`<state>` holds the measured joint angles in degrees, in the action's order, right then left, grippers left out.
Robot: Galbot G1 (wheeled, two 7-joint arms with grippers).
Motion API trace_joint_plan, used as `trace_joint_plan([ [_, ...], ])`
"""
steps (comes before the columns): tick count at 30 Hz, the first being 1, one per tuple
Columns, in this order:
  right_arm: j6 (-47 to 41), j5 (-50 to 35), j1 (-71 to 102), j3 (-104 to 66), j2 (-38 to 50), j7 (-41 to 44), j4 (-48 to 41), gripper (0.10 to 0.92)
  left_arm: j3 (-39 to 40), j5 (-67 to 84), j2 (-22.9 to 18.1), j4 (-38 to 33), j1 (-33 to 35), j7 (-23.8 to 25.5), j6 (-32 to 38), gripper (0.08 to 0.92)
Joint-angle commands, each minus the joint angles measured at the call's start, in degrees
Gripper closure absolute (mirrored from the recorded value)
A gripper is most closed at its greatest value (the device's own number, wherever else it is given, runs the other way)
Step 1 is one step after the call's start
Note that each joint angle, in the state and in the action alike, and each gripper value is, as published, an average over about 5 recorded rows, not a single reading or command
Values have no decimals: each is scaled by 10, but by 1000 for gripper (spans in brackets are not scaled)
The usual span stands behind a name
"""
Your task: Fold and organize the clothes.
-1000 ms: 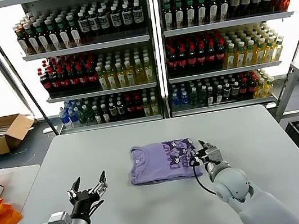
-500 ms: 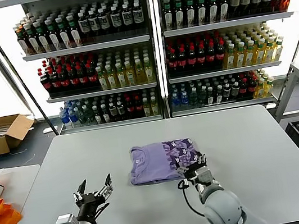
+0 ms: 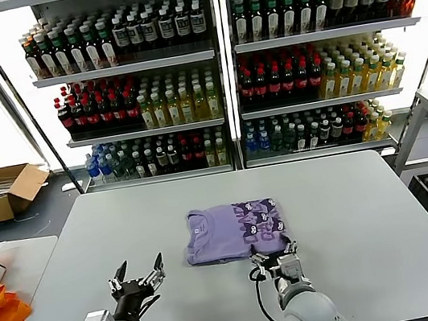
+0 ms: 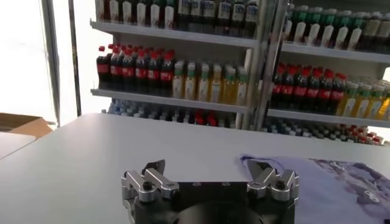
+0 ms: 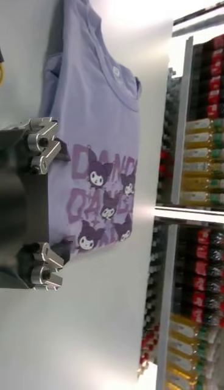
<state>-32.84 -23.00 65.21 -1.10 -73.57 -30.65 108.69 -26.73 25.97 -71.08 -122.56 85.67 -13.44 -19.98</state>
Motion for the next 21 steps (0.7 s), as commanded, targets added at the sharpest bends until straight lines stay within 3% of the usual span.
trace_joint_plan([
  [1,-4,-78,20,-7,-14,-58,9,203,4,-3,-2,-1,2,2,-1,177],
  [7,-4,-87,23,-11,-10,-63,41,203,3,-2,-3,-2,5,4,-1,177],
  [13,2,1,20,-3,1,-10,83,203,2,-2,-5,-1,6,4,-1,177],
  [21,17,41,-28,66,-16,55,26,203,4,-3,-9,-5,9,4,-2,177],
])
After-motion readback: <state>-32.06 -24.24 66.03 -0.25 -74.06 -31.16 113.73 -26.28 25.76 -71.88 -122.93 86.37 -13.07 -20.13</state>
